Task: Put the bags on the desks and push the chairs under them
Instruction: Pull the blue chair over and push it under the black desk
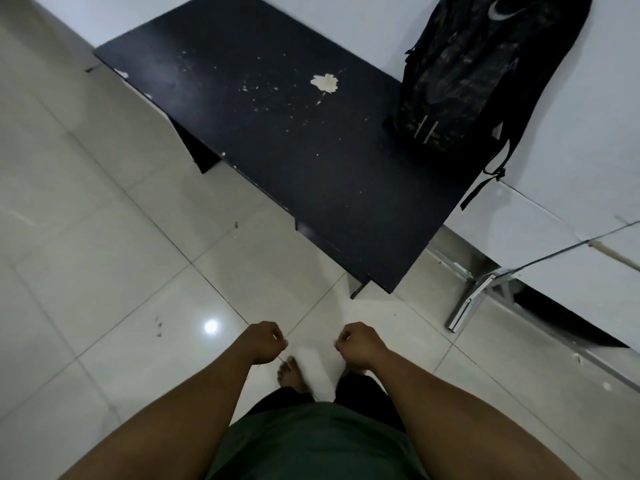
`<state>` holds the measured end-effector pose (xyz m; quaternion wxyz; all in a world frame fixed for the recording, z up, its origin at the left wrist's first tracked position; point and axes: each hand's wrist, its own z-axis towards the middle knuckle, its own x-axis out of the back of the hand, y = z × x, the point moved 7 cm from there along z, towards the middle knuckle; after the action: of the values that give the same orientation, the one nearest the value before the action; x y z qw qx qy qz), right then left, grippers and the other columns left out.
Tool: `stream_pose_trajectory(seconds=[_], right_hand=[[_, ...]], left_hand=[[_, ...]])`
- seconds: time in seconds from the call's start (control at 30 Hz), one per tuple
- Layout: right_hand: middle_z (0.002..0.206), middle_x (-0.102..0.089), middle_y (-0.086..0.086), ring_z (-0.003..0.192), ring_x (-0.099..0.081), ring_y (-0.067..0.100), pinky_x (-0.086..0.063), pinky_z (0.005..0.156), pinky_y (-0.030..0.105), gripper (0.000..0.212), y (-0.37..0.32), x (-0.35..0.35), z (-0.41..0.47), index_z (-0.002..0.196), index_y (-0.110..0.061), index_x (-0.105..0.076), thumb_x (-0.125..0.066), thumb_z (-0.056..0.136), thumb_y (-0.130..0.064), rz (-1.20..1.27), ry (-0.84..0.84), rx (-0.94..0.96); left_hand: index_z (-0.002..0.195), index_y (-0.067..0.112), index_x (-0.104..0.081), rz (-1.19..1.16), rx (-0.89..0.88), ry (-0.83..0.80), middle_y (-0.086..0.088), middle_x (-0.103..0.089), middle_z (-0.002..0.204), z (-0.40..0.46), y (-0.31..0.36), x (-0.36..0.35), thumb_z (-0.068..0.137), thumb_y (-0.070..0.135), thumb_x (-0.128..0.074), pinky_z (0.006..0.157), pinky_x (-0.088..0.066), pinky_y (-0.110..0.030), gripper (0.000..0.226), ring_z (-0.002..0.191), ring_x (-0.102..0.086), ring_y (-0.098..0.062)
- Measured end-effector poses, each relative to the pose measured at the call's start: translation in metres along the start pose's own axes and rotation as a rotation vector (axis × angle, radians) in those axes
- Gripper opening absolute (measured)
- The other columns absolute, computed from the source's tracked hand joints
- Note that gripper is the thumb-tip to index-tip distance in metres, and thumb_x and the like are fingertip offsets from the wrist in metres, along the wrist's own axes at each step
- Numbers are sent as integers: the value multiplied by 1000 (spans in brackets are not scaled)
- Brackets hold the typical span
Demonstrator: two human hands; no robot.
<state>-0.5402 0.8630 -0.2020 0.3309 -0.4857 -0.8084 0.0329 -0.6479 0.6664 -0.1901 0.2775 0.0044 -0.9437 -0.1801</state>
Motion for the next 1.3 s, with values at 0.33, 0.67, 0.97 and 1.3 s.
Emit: stream_pose_trajectory(seconds=[0.33,0.67,0.97,1.3], right_hand=[[119,-66,8,107,-61,24,-48,86,29,26,50,-42,-52,111,-11,-65,-58,93,-30,-170,-42,108],[113,-67,9,103,-63,25,-51,84,30,27,146,-68,-116,108,-6,-66,-56,93,-26,-381,-112,102],[112,-68,12,105,-63,27,-51,85,31,29,115,-110,-160,108,-1,-67,-56,94,-24,-344,-72,226],[110,-69,10,105,-63,27,-53,89,34,25,123,-206,-228,102,-6,-69,-58,89,-25,-282,-18,190]], left_hand=[[114,13,-63,-120,109,118,-8,-61,125,-66,-40,-70,95,34,-58,91,-44,-28,29,114,-57,-22],[110,14,-65,-274,135,146,-5,-63,118,-146,-22,-191,94,32,-58,84,-43,-24,25,107,-58,-20],[113,17,-63,-253,194,205,-2,-62,124,-206,-74,-225,94,37,-57,94,-44,-28,28,115,-56,-20],[115,17,-62,-176,110,157,-5,-62,122,-275,-131,-258,94,38,-58,91,-43,-27,30,113,-56,-20]])
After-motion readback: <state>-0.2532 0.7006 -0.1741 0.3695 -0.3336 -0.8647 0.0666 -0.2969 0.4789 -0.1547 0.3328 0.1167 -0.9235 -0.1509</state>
